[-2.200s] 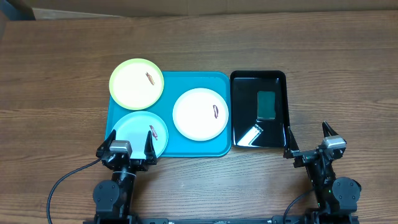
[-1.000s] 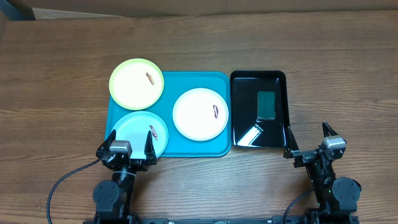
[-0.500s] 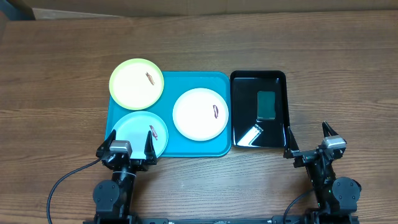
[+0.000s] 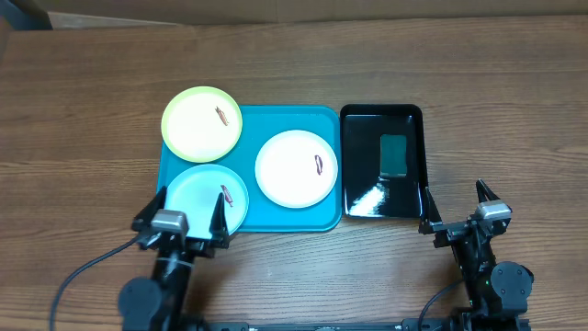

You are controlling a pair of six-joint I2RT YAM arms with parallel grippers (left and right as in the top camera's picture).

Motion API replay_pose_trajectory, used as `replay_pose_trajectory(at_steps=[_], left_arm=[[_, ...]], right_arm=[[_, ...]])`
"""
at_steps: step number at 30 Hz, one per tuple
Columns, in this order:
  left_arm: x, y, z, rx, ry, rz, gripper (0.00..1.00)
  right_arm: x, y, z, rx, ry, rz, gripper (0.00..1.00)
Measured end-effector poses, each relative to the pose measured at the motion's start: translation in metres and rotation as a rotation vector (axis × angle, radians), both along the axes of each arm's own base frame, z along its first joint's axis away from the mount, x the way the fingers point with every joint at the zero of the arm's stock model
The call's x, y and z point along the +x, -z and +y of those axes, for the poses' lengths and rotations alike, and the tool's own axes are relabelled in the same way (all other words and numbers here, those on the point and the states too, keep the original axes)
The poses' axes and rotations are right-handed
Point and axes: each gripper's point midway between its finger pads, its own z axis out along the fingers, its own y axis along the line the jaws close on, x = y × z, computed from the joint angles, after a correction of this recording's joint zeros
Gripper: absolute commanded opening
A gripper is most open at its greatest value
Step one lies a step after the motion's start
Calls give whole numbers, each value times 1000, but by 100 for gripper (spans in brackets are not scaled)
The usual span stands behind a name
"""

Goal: Clean dirty plates on tray and stack at the side
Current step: 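Reach the left gripper to the white plate's left rim and grip it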

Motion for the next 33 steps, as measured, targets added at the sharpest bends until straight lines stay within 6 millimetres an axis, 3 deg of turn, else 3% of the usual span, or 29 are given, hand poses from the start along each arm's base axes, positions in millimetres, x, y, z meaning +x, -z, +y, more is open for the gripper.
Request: replay_pose_trajectory(at_steps=[4, 8, 14, 18, 23, 24, 25, 26, 28, 29, 30, 32, 33], left_arm=[[-19, -66, 0, 15, 1, 0, 100], [-21, -105, -1, 20, 11, 144, 100], [5, -101, -5, 19, 36, 584, 100], [37, -86, -14, -4, 84, 836, 100], [75, -52, -37, -87, 208, 1050, 97], [77, -46, -41, -103, 229, 1077, 77], [79, -37, -47, -129, 256, 1120, 46], [82, -28, -51, -148, 275, 1158, 33], [85, -14, -59, -167, 303, 1223, 18], [86, -6, -63, -170, 316, 1258, 20], [86, 3, -68, -169, 321, 1300, 32], [87, 19, -78, -155, 331, 1361, 84], [87, 26, -83, -148, 335, 1387, 100]], right_arm=[[0, 0, 0, 0, 0, 0, 100], [0, 0, 0, 0, 0, 0, 100], [0, 0, 0, 0, 0, 0, 100], [0, 0, 0, 0, 0, 0, 100], [0, 0, 0, 0, 0, -1, 100], [0, 0, 0, 0, 0, 0, 100], [0, 0, 0, 0, 0, -1, 100], [0, 0, 0, 0, 0, -1, 100], [0, 0, 0, 0, 0, 0, 100], [0, 0, 0, 0, 0, 0, 100], [0, 0, 0, 0, 0, 0, 100], [0, 0, 0, 0, 0, -1, 100], [0, 0, 0, 0, 0, -1, 100]])
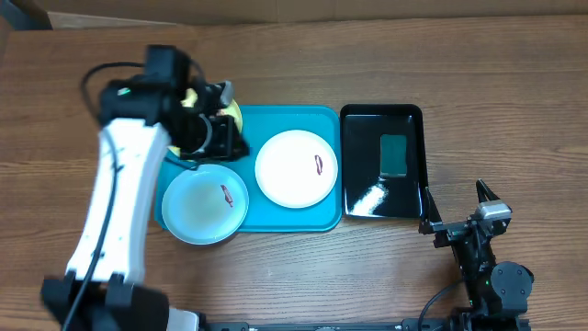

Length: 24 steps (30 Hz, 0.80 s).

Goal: Clean dirty plates on tray and stack at the side
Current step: 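Reach the left gripper to the white plate's left rim and grip it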

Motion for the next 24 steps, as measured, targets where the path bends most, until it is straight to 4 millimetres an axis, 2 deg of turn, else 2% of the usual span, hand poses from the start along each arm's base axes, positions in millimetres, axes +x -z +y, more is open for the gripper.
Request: replay_pose_trajectory(at_steps=[3, 4, 7, 8, 9, 14, 17, 24], left_arm=[[4, 18, -21, 0, 50, 41, 100], [7, 24, -28, -4, 64, 44, 93], [20, 37, -40, -10, 80, 33, 26], [24, 41, -43, -9, 80, 33, 12], [26, 44, -43, -5, 75, 37, 8], [27, 70, -28, 117, -19, 125, 19], [27, 88, -21, 208, -56, 163, 21], [25, 116, -21, 325, -51, 205, 24]], right_arm=[[0, 0, 0, 0, 0, 0, 100], [0, 0, 0, 0, 0, 0, 100], [0, 0, 0, 0, 0, 1, 100], [0, 0, 0, 0, 0, 0, 100], [0, 0, 0, 0, 0, 0, 100], [0, 0, 0, 0, 0, 0, 100], [0, 0, 0, 0, 0, 0, 100], [0, 0, 0, 0, 0, 0, 100]])
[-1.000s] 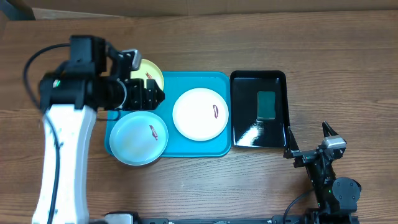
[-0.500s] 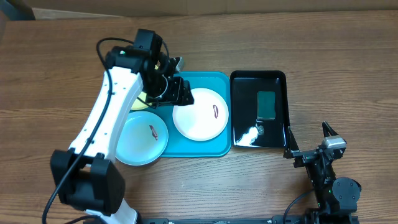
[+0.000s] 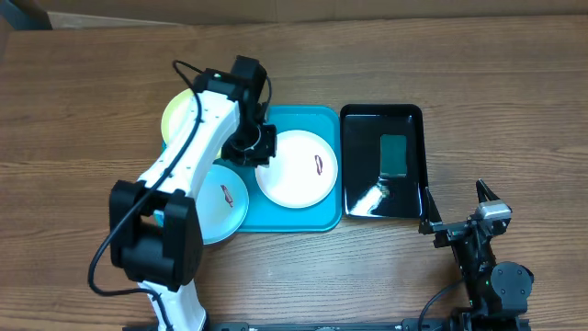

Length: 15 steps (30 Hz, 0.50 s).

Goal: Clean dirty plates on tray and stack at the side
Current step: 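Reach the left gripper to the white plate's left rim and grip it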

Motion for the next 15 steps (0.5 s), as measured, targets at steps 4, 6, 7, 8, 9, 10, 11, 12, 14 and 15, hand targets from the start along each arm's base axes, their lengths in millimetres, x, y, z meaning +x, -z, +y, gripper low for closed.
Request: replay_pose_trajectory(at_steps=[4, 6, 7, 8, 9, 10, 11, 12, 14, 15], left_arm=[[0, 15, 4, 48, 3, 28, 26], [-1, 23, 6, 65, 1, 46, 27], [-1, 25, 6, 70, 0, 53, 27], [0, 29, 7, 78, -1, 58, 27], [0, 32, 7, 81, -2, 62, 27], [1, 35, 8, 85, -1, 65, 27], [1, 37, 8, 89, -1, 70, 27], [1, 39, 8, 92, -1, 73, 27], [2, 42, 9, 96, 0, 74, 27], [3, 42, 9, 100, 0, 69, 27]], right_arm=[[0, 0, 0, 1, 0, -1, 100], [0, 0, 0, 0, 0, 0, 100], [0, 0, 0, 0, 0, 0, 100], [0, 0, 0, 0, 0, 0, 100], [0, 0, 0, 0, 0, 0, 100], [0, 0, 0, 0, -1, 0, 100], [0, 0, 0, 0, -1, 0, 100], [0, 0, 0, 0, 0, 0, 100], [0, 0, 0, 0, -1, 0, 100], [0, 0, 0, 0, 0, 0, 100]])
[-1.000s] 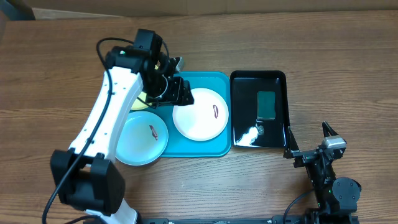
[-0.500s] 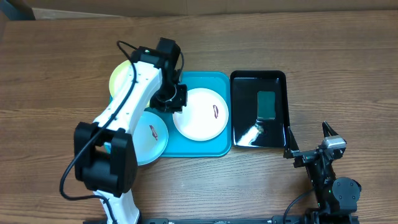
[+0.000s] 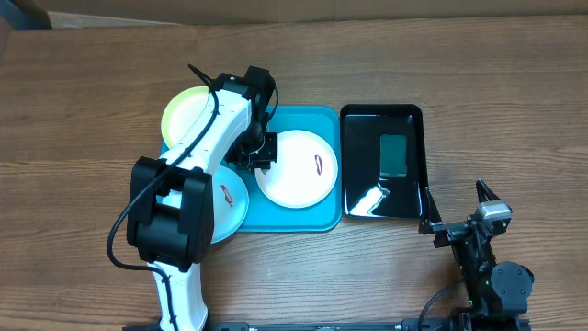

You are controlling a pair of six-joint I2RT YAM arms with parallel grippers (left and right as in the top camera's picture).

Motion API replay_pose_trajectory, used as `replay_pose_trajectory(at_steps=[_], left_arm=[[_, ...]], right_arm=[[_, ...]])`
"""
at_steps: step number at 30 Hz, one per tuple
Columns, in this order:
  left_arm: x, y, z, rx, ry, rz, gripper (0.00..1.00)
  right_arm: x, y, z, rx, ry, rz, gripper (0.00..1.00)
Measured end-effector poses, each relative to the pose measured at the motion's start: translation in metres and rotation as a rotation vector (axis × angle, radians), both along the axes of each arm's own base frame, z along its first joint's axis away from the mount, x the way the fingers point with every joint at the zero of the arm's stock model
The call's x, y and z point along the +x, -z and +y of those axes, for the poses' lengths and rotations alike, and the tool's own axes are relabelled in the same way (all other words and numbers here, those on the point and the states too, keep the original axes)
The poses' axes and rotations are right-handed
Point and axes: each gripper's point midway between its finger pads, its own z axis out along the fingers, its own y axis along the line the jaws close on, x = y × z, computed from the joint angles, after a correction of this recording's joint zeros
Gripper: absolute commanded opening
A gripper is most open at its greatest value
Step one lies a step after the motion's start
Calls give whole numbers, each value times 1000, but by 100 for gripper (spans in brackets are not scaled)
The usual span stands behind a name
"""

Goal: Clean dirty plates on tray and stack at the side
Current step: 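Reach the left gripper to the white plate's left rim and grip it, then move the right gripper over the black tray above the green sponge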

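Observation:
A blue tray (image 3: 317, 124) holds a white plate (image 3: 296, 175) with a small red-brown smear (image 3: 318, 165). A light blue plate (image 3: 230, 204) with a like smear lies at the tray's front left. A yellow-green plate (image 3: 188, 115) lies at the back left, partly under my left arm. My left gripper (image 3: 258, 154) hangs over the white plate's left rim; its fingers are hidden under the wrist. My right gripper (image 3: 454, 200) rests open near the table's front right, holding nothing.
A black tray (image 3: 367, 198) stands right of the blue tray, with a green sponge (image 3: 393, 154) in it. My left arm stretches from the front edge across the light blue plate. Bare wood table (image 3: 496, 92) surrounds both trays.
My left gripper has shifted slightly right and forward, closer onto the white plate's left rim. The plates, the sponge and the right arm have not moved.
At first both arms rested at the front edge with open grippers. Then the left arm was raised over the yellow-green plate at the back left. Later its gripper was between that plate and the white plate, and now it is at the white plate's left rim.

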Motion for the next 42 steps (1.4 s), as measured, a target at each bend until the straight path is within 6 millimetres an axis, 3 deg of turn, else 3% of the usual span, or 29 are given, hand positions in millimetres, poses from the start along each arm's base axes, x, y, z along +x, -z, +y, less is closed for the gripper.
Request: replay_pose_trajectory(at_steps=[17, 26, 29, 31, 34, 38, 42], left_arm=[[10, 9, 3, 24, 3, -27, 27], [10, 9, 3, 28, 4, -28, 32], [9, 9, 3, 29, 4, -26, 32], [10, 9, 3, 29, 4, -27, 32], [10, 9, 4, 30, 4, -28, 32], [9, 9, 4, 33, 3, -26, 32], [12, 10, 4, 34, 0, -36, 30]], right_arm=[[0, 0, 1, 1, -8, 0, 100], [-4, 8, 5, 117, -24, 97, 100], [-9, -29, 5, 141, -21, 129, 100], [-11, -69, 5, 149, -20, 148, 100], [-8, -102, 8, 159, -28, 247, 100], [10, -115, 12, 174, -33, 521, 100], [30, -109, 29, 223, -108, 800, 100]])
